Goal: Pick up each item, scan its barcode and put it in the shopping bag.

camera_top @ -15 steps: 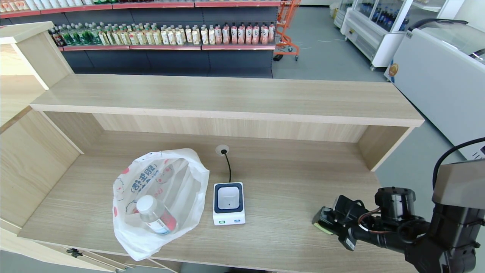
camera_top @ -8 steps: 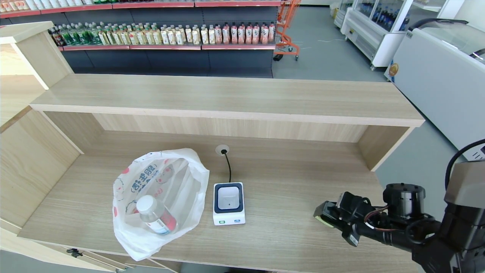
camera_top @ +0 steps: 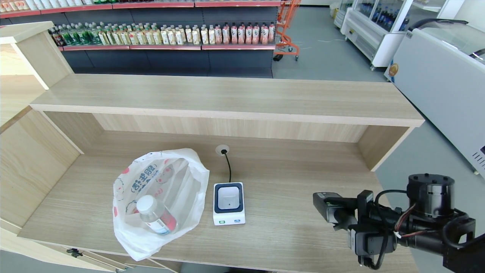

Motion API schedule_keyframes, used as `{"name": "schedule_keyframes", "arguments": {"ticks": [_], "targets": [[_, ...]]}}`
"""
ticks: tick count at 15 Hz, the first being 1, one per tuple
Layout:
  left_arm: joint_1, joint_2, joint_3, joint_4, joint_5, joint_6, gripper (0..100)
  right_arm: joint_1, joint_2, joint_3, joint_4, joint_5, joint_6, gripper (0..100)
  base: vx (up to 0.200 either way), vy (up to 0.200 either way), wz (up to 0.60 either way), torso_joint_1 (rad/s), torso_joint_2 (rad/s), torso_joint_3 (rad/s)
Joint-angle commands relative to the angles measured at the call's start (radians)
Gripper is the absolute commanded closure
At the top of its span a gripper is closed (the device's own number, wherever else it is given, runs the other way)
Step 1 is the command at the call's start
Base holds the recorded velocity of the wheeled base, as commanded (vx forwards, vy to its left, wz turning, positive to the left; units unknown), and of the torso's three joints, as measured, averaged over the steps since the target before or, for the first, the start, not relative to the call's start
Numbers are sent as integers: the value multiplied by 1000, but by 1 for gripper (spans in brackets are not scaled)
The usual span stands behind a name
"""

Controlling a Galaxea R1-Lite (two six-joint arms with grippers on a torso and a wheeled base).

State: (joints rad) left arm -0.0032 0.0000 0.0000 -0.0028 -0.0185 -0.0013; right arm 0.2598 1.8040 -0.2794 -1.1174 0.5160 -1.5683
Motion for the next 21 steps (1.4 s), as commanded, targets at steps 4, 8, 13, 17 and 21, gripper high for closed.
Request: {"name": "schedule_keyframes", "arguments": {"ticks": [4, 8, 13, 17, 21], "targets": [[0, 2, 0, 0, 0, 0, 0, 141, -9, -9, -25, 147, -401, 100, 0, 0, 0, 0, 0, 0], [0, 2, 0, 0, 0, 0, 0, 157, 9, -7, -206, 233, -670, 100, 0, 0, 0, 0, 0, 0], [0, 2, 0, 0, 0, 0, 0, 223, 117, -50, -234, 424, -812, 100, 0, 0, 0, 0, 0, 0], [0, 2, 0, 0, 0, 0, 0, 311, 169, -121, -239, 466, -837, 100, 0, 0, 0, 0, 0, 0], [0, 2, 0, 0, 0, 0, 0, 329, 193, -118, -240, 466, -855, 100, 0, 0, 0, 0, 0, 0]]}}
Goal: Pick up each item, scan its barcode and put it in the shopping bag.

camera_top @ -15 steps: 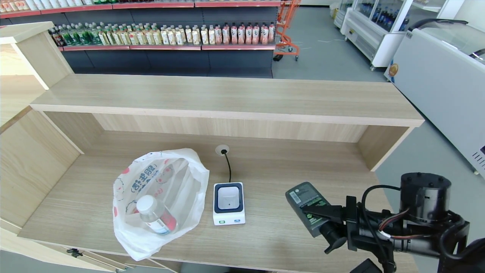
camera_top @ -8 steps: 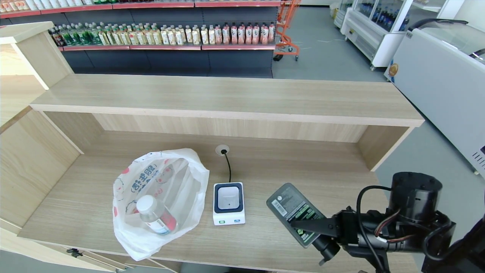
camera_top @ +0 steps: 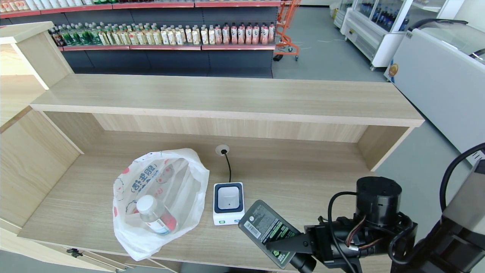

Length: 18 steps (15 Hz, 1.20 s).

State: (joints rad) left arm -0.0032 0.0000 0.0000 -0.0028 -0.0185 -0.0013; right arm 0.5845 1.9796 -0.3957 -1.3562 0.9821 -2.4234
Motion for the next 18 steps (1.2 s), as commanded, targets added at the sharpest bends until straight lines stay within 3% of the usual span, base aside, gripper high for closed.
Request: {"name": "schedule_keyframes", "arguments": {"ticks": [1, 18], "targets": [[0, 2, 0, 0, 0, 0, 0, 12, 22, -6, -1, 0, 0, 100, 0, 0, 0, 0, 0, 0], [0, 2, 0, 0, 0, 0, 0, 89, 176, -164, 14, 43, 35, 100, 0, 0, 0, 0, 0, 0]]}}
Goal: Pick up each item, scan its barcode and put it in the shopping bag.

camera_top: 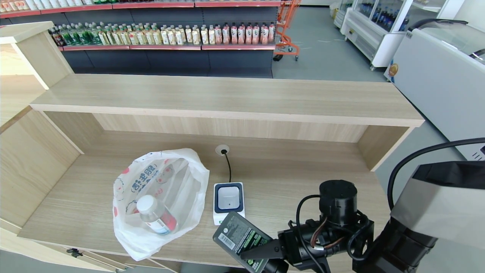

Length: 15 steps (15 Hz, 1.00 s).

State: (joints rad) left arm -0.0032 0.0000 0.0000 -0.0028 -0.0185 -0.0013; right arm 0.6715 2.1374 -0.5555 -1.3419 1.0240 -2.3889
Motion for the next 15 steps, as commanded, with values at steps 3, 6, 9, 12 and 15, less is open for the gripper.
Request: {"name": "schedule_keyframes", "arguments": {"ticks": [3, 6, 9, 12, 15], "targets": [[0, 2, 0, 0, 0, 0, 0, 2, 24, -9, 0, 1, 2, 100, 0, 0, 0, 0, 0, 0], [0, 2, 0, 0, 0, 0, 0, 0, 39, -18, 1, 2, 4, 100, 0, 0, 0, 0, 0, 0], [0, 2, 0, 0, 0, 0, 0, 2, 47, -26, 0, 13, 8, 100, 0, 0, 0, 0, 0, 0], [0, 2, 0, 0, 0, 0, 0, 0, 50, -29, 1, 13, 10, 100, 0, 0, 0, 0, 0, 0], [0, 2, 0, 0, 0, 0, 0, 0, 39, -29, 7, 11, 30, 100, 0, 0, 0, 0, 0, 0]]}}
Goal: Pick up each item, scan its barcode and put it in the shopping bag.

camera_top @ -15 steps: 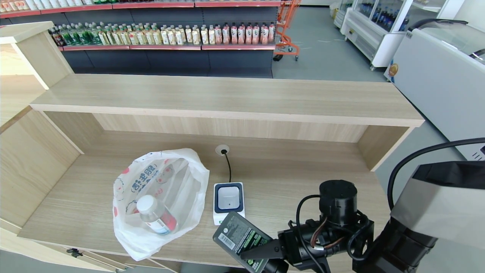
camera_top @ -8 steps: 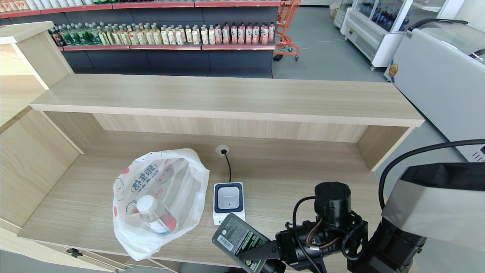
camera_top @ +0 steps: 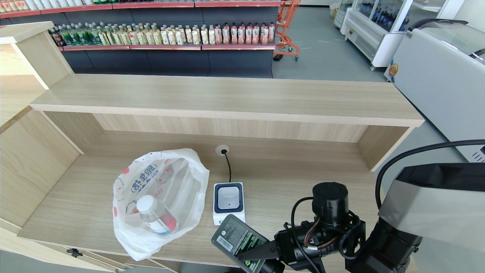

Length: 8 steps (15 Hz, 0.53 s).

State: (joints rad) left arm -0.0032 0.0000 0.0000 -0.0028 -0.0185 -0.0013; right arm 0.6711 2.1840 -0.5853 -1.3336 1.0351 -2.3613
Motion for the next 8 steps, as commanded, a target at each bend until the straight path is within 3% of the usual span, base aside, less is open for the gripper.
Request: {"name": "schedule_keyframes", "arguments": {"ticks": [1, 2, 3, 4, 5, 6, 7, 8], "targets": [[0, 2, 0, 0, 0, 0, 0, -8, -40, 15, 4, -13, 27, 100, 0, 0, 0, 0, 0, 0], [0, 2, 0, 0, 0, 0, 0, -13, -147, 18, 37, -90, 59, 100, 0, 0, 0, 0, 0, 0], [0, 2, 0, 0, 0, 0, 0, -13, -253, 33, 113, -230, 158, 100, 0, 0, 0, 0, 0, 0], [0, 2, 0, 0, 0, 0, 0, -10, -302, 44, 151, -297, 254, 100, 0, 0, 0, 0, 0, 0], [0, 2, 0, 0, 0, 0, 0, -2, -406, 101, 212, -432, 494, 100, 0, 0, 0, 0, 0, 0], [0, 2, 0, 0, 0, 0, 0, 7, -530, 182, 286, -630, 790, 100, 0, 0, 0, 0, 0, 0], [0, 2, 0, 0, 0, 0, 0, 7, -578, 182, 321, -690, 875, 100, 0, 0, 0, 0, 0, 0], [0, 2, 0, 0, 0, 0, 0, -65, -739, 183, 432, -802, 971, 100, 0, 0, 0, 0, 0, 0]]}}
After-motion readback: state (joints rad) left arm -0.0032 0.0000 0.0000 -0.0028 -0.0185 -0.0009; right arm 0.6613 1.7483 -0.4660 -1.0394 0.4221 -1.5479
